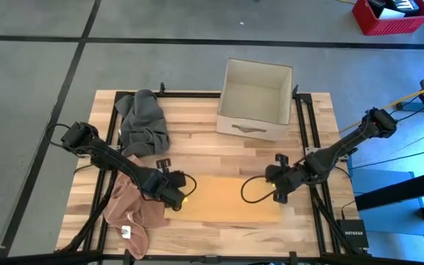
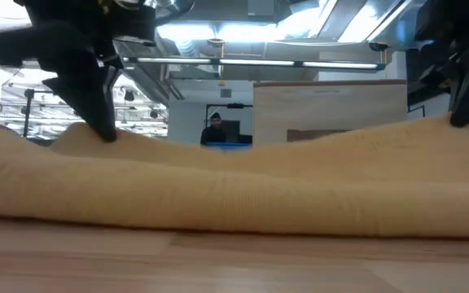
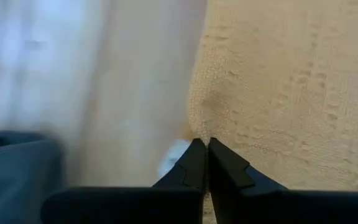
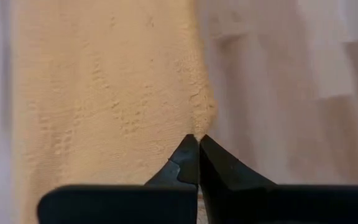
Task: Fold towel
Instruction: Fold the yellow towel
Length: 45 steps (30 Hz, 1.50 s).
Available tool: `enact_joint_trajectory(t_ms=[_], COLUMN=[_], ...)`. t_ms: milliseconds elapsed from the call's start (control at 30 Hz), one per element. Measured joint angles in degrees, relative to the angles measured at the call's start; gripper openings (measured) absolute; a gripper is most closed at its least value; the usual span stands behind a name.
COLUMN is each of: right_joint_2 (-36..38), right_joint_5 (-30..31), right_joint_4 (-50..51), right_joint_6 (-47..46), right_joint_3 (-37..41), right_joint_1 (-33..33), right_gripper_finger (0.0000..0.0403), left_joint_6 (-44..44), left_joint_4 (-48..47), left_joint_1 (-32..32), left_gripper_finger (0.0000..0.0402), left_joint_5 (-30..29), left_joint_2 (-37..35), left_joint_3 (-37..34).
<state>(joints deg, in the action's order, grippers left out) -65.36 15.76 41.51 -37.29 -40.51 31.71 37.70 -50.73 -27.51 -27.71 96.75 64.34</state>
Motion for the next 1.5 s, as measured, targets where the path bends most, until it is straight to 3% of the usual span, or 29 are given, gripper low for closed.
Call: enact_joint_trajectory(t_ms=[600,700,867,1100,1200,1367,1500], right_joint_2=[-0.2,-0.2,-0.2,-0.2,-0.1,-0.1,-0.1], right_joint_5=[4.3,5.7,7.1,2.7,2.8,4.4,4.6], right_joint_4=[-1.5,-1.1,-0.7,12.8,12.1,10.8,10.8], right_joint_6=[-1.4,-1.4,-1.3,-4.3,-4.3,-3.0,-3.0], right_joint_3=[5.1,5.2,5.1,-2.8,-5.1,-5.6,-5.6], right_joint_1=[0.2,0.1,0.1,0.2,0.2,0.2,0.2], right_gripper_finger=[0.0016,0.0039,0.0113,0.02,0.0216,0.0222,0.0221], left_joint_6=[-0.2,0.8,1.2,3.0,2.8,-4.1,-2.4], left_joint_4=[0.8,0.5,0.0,-1.2,-0.3,-0.2,-8.2], left_joint_1=[0.7,1.3,2.5,3.5,4.7,5.6,6.1], left_gripper_finger=[0.0003,0.0003,0.0004,0.0005,0.0029,0.0114,0.0156], left_joint_5=[0.2,0.3,2.7,3.7,6.6,7.2,4.4], left_joint_2=[0.2,0.2,0.2,0.2,0.8,1.1,0.2], left_joint_3=[-1.1,-1.1,-1.1,-0.8,-1.5,-1.6,2.2])
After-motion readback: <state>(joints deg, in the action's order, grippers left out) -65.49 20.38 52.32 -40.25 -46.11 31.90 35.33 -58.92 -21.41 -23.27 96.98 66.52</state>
